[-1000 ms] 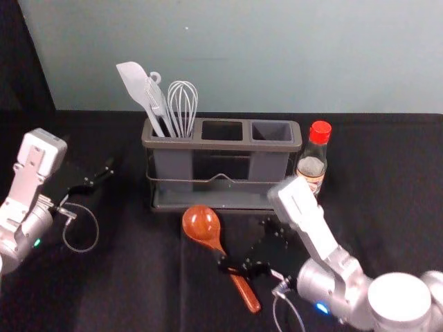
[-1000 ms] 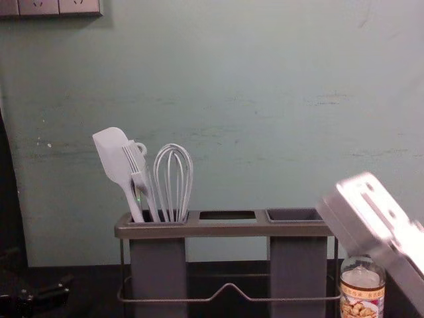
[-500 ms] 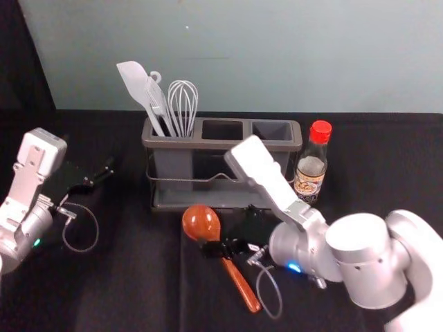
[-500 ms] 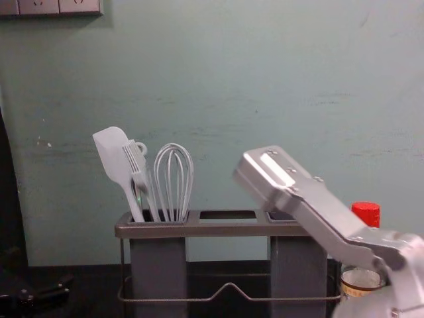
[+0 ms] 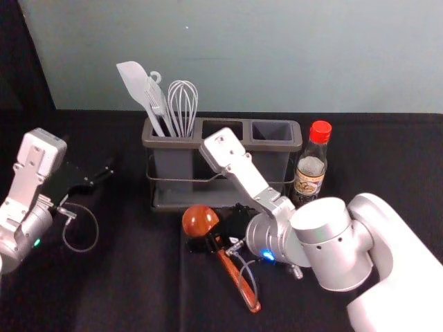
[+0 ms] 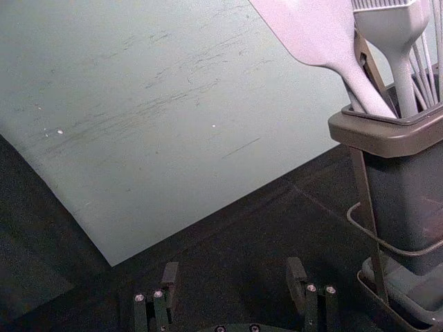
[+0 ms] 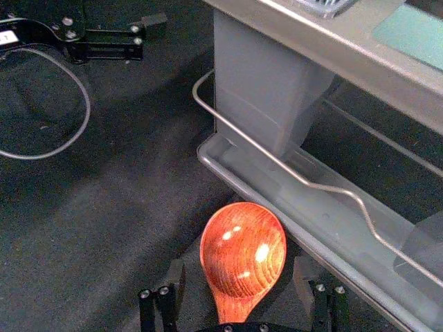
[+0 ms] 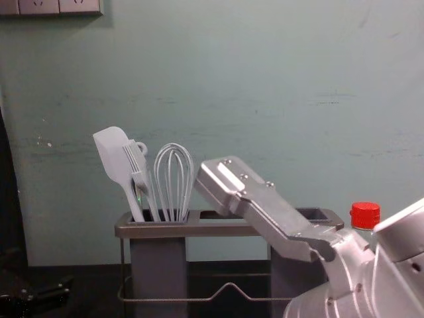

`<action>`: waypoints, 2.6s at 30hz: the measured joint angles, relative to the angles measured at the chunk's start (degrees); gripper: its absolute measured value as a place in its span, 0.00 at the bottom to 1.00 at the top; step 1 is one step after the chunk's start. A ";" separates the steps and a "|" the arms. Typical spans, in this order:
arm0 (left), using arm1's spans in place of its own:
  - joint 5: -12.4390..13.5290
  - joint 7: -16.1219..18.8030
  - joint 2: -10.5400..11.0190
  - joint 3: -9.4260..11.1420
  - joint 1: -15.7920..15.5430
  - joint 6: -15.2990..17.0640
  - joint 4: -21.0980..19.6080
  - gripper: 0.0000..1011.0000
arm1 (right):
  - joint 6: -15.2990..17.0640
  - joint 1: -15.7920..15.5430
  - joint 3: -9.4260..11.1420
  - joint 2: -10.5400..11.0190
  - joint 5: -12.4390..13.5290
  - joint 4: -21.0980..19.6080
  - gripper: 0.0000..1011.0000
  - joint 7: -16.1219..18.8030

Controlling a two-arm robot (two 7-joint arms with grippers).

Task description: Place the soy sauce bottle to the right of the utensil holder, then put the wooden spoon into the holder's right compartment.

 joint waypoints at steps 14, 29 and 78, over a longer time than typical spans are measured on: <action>0.00 0.00 0.00 0.00 0.00 0.00 0.00 0.99 | -0.08 -0.12 1.56 -3.34 -1.43 3.07 0.99 -1.14; 0.00 0.00 0.00 0.00 0.00 0.00 0.00 0.99 | -0.47 -0.21 3.50 -6.20 -2.39 5.63 0.99 -0.91; 0.00 0.00 0.00 0.00 0.00 0.00 0.00 0.99 | -1.09 0.71 5.91 -10.19 -8.30 9.43 0.99 1.63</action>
